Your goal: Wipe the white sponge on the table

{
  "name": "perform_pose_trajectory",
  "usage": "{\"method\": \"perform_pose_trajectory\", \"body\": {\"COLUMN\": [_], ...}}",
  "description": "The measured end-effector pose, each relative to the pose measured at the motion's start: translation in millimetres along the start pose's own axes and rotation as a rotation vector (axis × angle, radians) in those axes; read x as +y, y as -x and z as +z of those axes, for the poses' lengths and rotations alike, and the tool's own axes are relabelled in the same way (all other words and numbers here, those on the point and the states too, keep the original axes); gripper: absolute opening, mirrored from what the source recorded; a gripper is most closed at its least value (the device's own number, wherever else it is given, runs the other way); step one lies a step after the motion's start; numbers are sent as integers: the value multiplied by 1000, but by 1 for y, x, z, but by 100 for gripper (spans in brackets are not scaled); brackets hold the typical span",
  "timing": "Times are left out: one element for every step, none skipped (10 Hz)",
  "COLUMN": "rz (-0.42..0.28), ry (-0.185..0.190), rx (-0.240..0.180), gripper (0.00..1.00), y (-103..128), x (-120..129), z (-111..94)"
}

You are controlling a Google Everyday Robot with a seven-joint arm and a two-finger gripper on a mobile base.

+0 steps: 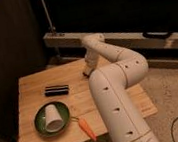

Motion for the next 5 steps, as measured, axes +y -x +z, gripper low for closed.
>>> {"method": "perform_pose_trajectory", "body": {"rz": [12, 19, 27, 25, 18], "ry": [4, 9, 16, 22, 29], "rx": [-4, -8, -16, -18, -19], "gripper": [47, 47, 47, 47, 47], "y": [-8, -16, -27, -38, -47], "x": [-5, -7, -8, -5, 2], "z": [-2, -4, -12, -15, -17]}}
